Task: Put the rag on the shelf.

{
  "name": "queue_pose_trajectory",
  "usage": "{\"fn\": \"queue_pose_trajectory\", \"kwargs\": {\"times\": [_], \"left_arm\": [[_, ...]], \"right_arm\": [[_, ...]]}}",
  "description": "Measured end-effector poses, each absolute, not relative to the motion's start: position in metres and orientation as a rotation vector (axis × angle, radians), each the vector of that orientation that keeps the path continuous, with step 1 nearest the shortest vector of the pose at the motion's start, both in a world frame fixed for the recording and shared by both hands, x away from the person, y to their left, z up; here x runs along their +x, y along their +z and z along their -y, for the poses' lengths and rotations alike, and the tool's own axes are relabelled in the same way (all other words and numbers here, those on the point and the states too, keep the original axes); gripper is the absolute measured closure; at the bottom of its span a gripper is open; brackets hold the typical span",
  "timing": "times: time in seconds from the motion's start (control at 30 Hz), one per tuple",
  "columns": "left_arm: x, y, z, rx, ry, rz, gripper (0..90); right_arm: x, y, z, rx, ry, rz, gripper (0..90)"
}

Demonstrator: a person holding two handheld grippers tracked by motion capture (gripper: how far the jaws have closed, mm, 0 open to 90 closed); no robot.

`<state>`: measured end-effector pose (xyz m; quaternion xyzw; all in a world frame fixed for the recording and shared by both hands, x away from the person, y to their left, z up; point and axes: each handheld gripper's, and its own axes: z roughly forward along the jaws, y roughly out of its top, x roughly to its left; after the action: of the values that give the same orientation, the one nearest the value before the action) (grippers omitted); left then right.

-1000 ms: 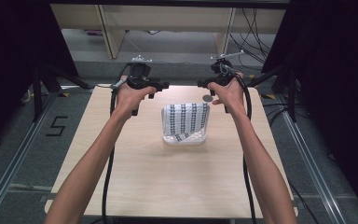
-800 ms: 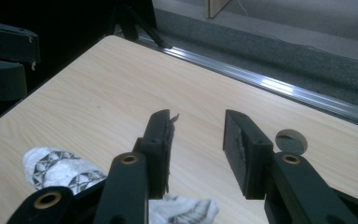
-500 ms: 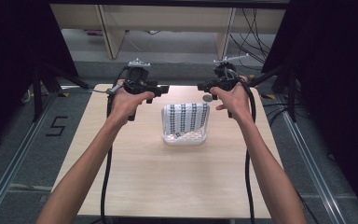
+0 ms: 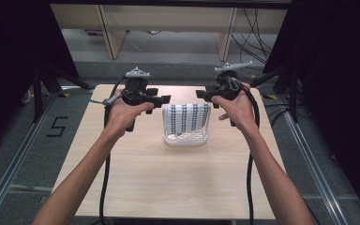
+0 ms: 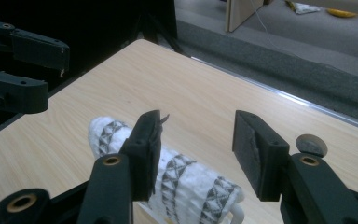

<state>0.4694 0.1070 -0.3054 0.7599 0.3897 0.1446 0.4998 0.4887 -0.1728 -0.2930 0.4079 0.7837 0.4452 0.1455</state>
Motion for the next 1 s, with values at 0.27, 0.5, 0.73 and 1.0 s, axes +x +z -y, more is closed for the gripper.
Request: {"fn": "queue_pose_trajectory", "kwargs": {"times": [0.27,0.5,0.73,1.0], "left_arm": [[0.453,-0.308,-0.111,1.835,0.326,-0.917,38.4],[0.441,-0.314,-0.114,1.827,0.321,-0.907,38.0],[0.433,-0.320,-0.116,1.823,0.309,-0.898,38.0],[0.419,-0.329,-0.117,1.814,0.304,-0.873,37.5]], "right_arm": [[0.475,-0.297,0.180,1.151,1.302,-2.255,51.2],[0.466,-0.304,0.185,1.145,1.293,-2.266,50.8],[0.455,-0.312,0.185,1.125,1.321,-2.276,49.9],[0.445,-0.319,0.187,1.066,1.297,-2.287,49.6]]}}
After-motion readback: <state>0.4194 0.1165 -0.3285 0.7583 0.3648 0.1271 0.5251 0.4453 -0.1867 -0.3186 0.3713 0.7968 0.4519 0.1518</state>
